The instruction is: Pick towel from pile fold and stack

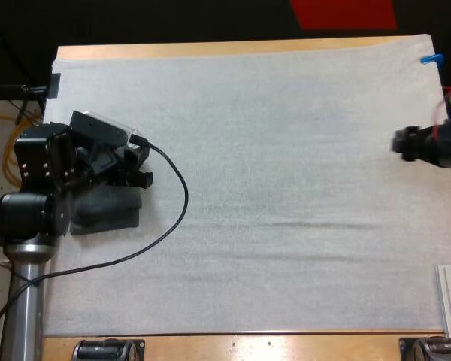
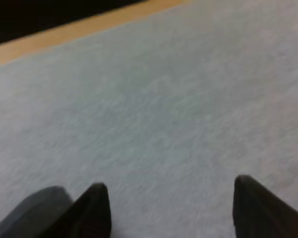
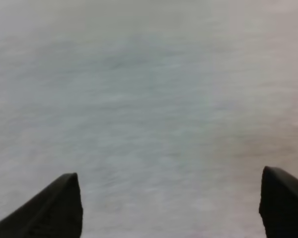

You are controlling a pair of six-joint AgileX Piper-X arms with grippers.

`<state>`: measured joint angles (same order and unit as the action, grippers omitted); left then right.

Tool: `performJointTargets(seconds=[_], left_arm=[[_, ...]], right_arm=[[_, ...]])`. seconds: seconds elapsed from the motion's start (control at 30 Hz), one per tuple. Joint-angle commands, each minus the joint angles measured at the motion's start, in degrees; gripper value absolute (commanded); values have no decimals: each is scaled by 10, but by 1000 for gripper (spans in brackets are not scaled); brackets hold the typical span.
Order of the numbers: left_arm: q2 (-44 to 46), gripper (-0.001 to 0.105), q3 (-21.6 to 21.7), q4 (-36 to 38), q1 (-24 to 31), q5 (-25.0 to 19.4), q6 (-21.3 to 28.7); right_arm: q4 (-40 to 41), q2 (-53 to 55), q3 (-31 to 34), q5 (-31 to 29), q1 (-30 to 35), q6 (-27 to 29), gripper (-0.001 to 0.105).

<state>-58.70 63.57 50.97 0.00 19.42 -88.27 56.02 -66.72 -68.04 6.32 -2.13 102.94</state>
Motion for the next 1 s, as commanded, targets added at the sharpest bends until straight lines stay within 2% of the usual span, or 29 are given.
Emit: performJointTargets(seconds=[0.0, 0.07, 0.17, 0.23, 0.4, 0.7, 0.9, 0.97], left_arm=[[8, 52, 3, 8, -1, -26, -1], [19, 52, 3, 20, -1, -71, 9], [36, 52, 3, 28, -1, -116, 12], [47, 52, 3, 30, -1, -124, 12], [92, 52, 3, 30, -1, -124, 10], [198, 52, -3, 27, -1, -124, 6], [311, 52, -54, 28, -1, -121, 6], [377, 52, -77, 30, -1, -119, 6]], right_arm=[[5, 11, -2, 4, 13, 18, 71], [20, 25, -2, -3, 43, 39, 71], [34, 54, -1, -24, 54, 56, 71], [43, 76, 4, -41, 53, 71, 71], [59, 165, 40, -42, 52, 84, 71], [59, 385, 159, -42, 52, 88, 71], [73, 536, 197, -42, 52, 77, 71], [73, 582, 209, -39, 52, 58, 71]])
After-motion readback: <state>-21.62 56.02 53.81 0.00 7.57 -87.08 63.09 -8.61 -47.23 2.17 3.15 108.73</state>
